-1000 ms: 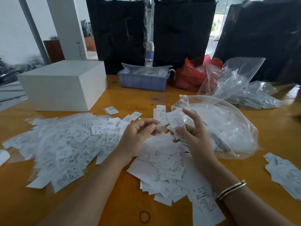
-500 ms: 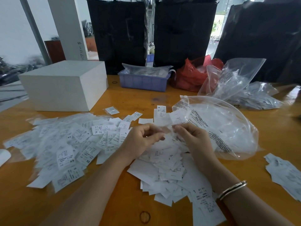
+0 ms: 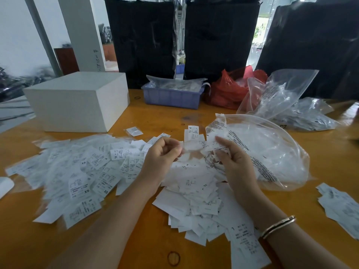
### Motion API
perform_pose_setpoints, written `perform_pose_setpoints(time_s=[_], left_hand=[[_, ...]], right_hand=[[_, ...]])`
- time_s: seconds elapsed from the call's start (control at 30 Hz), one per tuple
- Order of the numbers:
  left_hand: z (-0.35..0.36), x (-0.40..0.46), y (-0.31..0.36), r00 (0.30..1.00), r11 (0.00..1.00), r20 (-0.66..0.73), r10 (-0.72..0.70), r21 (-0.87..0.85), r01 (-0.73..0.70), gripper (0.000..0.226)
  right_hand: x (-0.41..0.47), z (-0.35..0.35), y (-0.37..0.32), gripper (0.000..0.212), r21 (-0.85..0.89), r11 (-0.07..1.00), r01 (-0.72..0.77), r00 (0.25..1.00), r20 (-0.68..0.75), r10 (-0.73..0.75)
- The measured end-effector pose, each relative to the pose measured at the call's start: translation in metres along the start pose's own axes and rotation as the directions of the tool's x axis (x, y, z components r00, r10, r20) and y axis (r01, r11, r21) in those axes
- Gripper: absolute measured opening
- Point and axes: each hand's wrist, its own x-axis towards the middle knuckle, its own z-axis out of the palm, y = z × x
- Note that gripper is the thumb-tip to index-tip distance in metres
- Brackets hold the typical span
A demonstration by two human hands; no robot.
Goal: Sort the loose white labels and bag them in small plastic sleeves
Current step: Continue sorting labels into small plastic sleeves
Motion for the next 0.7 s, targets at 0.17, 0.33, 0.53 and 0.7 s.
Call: perform_pose_setpoints(time_s=[0.17,0.33,0.53,0.7], left_hand=[[0.0,-0.001,-0.003,0.999,0.99,0.02,0.041,0.134,-0.043,0.012],[0.004,0.001,-0.002,0.996,0.98,0.059,0.064,0.186,-0.074,0.01],[0.004,-0.003,0.0,0.973,0.961,0.194,0.121,0.222,-0.164,0.01],[0.004,-0.005,0.002,0.965,0.969,0.235,0.114,0.187,-0.16,0.017]], right_hand=[[-0.001,0.0,0.002,0.039,0.121,0.992,-0.031,0.997,0.074,0.022],[-0.004,0.002,-0.005,0.011,0.067,0.997,0.023,1.0,0.018,-0.025],[-0.008,0.006,-0.009,0.008,0.364,0.929,-0.074,0.997,-0.007,0.082],[-0.009,0.009,-0.011,0.012,0.425,0.903,-0.057,0.998,0.029,0.05]])
